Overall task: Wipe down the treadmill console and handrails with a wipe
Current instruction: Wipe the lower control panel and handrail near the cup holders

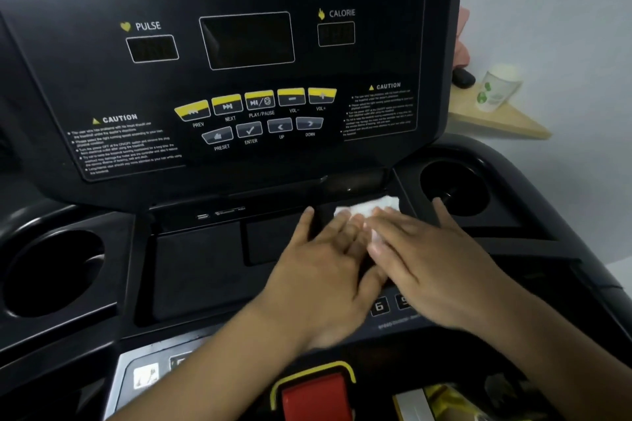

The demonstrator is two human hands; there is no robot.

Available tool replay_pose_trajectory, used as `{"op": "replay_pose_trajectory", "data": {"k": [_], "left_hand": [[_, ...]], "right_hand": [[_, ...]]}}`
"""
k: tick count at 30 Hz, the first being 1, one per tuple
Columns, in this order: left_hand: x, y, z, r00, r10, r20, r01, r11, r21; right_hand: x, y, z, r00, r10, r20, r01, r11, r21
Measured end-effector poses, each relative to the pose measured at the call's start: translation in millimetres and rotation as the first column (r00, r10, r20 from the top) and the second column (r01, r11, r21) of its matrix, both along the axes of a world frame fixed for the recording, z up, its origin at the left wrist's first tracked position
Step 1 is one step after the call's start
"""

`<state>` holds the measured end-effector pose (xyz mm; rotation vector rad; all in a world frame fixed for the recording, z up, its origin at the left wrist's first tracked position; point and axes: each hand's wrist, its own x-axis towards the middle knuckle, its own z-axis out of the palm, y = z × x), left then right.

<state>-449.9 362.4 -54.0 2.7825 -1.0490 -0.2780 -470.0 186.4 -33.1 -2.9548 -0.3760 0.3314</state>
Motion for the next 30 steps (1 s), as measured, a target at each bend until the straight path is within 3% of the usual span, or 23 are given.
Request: {"op": "replay_pose_trajectory", "data": {"k": [3, 9, 14, 19, 24, 30], "left_hand": [[-15, 12, -5, 0.998, 0.011, -0.061, -0.015, 0.998, -0.066], [6, -1, 2, 0.999, 0.015, -0.038, -0.014, 0.999, 0.043], [-20, 13, 0, 0.999, 0.011, -0.035, -0.012, 0.999, -0.043], [14, -5, 9, 0.998, 0.043, 0.036, -0.045, 0.997, 0.067], [-19, 14, 5, 1.0, -0.004, 0.025, 0.005, 1.0, -0.028], [5, -5, 10, 0.996, 0.077, 0.049, -0.082, 0.992, 0.1]], "right_hand": [[-16, -7, -7, 1.0, 0.027, -0.014, -0.027, 0.999, -0.025], [6, 4, 1, 1.0, -0.029, -0.01, 0.029, 0.998, -0.049], [-21, 5, 0, 0.998, -0.036, -0.059, 0.039, 0.998, 0.04], [13, 15, 5, 0.997, -0.07, -0.032, 0.069, 0.997, -0.025], [-21, 11, -3, 0.999, -0.028, -0.018, 0.029, 0.999, 0.035], [20, 22, 0, 0.998, -0.067, -0.017, 0.067, 0.997, 0.041]]}}
